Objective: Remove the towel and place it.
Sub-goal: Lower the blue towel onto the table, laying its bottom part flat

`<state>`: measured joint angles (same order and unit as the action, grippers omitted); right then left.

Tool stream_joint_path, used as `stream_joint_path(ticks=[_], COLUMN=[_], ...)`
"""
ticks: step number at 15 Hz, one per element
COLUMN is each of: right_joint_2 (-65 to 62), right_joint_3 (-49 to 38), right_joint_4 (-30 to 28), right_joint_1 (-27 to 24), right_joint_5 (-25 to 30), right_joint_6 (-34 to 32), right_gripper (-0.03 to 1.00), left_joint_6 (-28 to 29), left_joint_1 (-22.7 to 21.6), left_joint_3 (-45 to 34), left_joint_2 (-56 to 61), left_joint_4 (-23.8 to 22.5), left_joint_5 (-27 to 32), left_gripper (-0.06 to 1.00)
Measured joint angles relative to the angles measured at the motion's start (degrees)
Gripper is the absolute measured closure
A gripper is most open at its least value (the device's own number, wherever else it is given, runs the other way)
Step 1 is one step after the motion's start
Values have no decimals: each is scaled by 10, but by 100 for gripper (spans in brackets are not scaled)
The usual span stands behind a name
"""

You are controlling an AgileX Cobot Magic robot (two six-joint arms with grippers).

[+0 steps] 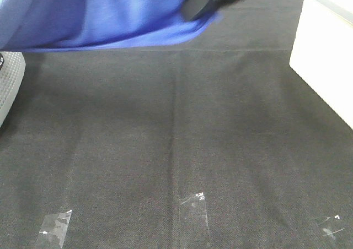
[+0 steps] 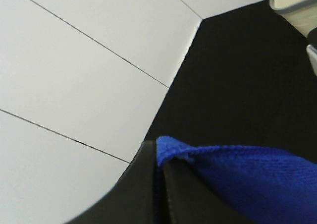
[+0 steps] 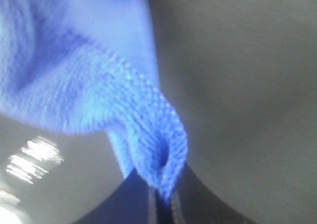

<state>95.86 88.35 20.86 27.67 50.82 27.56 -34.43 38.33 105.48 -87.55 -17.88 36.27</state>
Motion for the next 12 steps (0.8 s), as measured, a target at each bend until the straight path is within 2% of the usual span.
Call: stream_joint_path(ticks=[3, 5, 8, 9, 12], right_joint_2=[0, 0, 0, 0, 0], right_joint_3=[107, 164, 202, 205, 205], right_joint_4=[-123, -190, -277, -299, -324], right_joint_1=[0, 0, 0, 0, 0], right_joint_5=[61, 54, -30, -77, -158], right_joint_6=[-48, -56, -58, -58, -60], right_gripper=[97, 97, 97, 97, 97], left_joint_6=[55, 76, 100, 104, 109], left_joint_1=[-36, -59, -88, -97, -113], left_joint_3=[0, 0, 0, 0, 0], left_joint_2=[-11, -21, -38, -42, -55], left_joint_4=[-17, -18, -18, -18, -19], left_joint_5=[-70, -119, -194, -220, -273], left_gripper=[94, 94, 94, 94, 94])
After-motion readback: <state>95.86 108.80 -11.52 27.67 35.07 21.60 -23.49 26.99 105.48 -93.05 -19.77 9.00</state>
